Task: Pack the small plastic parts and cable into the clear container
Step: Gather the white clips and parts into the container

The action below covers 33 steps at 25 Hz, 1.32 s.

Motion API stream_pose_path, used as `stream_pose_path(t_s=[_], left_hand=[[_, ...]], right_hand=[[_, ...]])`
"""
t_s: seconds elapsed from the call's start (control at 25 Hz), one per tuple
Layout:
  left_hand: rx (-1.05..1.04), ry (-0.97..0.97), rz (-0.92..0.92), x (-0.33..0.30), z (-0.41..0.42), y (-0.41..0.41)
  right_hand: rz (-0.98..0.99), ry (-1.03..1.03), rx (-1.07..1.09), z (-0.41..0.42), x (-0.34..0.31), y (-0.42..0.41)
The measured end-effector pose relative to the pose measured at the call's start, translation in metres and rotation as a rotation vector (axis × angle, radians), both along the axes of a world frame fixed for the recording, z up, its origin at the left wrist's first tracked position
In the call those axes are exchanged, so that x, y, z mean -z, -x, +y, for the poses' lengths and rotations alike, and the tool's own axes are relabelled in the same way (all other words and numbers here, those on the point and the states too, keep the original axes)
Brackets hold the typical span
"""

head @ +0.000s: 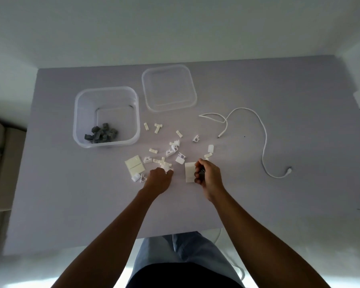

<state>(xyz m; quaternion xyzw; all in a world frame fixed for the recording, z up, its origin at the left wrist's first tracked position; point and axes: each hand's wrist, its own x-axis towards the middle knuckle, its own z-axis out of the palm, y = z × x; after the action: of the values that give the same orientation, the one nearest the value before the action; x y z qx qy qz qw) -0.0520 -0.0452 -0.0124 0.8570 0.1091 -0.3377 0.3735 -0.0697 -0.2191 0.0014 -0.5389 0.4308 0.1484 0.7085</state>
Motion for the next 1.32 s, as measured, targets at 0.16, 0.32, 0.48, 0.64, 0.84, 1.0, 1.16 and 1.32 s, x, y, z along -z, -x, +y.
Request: stream_pose_path(t_s=[0.16, 0.32, 0.48, 0.64, 0.84, 1.0, 1.16, 1.32], left_hand=[[-0.357, 0.196, 0.121, -0.031, 0.04, -0.032], [-0.426, 0.279, -0.043, -0.06, 0.102, -0.073], [-0.218, -0.123, -0.371, -0.059, 0.165, -0.125], [-0.05, -0.243, -0.374, -0.05, 0.202, -0.166], [0.279, -0.369, -0.323, -0.034, 0.208, -0.185], [0.422, -0.397, -0.304, -0.025, 0.213, -0.189], [0.494, -0.387, -0.289, -0.024, 0.219, -0.188], [0.474, -0.376, -0.285, -0.025, 0.228, -0.187]], right_hand=[[-0.006, -0.049, -0.076, 0.037, -0.019, -0.037], [-0.03, -0.092, -0.178, 0.088, -0.039, -0.085], [-0.086, -0.093, -0.321, 0.149, -0.048, -0.139], [-0.044, -0.027, -0.44, 0.206, -0.039, -0.186], [0.046, 0.138, -0.586, 0.243, -0.009, -0.214], [0.044, 0.319, -0.762, 0.26, 0.002, -0.229], [-0.052, 0.395, -0.878, 0.269, 0.002, -0.232], [-0.114, 0.372, -0.92, 0.276, 0.002, -0.227]])
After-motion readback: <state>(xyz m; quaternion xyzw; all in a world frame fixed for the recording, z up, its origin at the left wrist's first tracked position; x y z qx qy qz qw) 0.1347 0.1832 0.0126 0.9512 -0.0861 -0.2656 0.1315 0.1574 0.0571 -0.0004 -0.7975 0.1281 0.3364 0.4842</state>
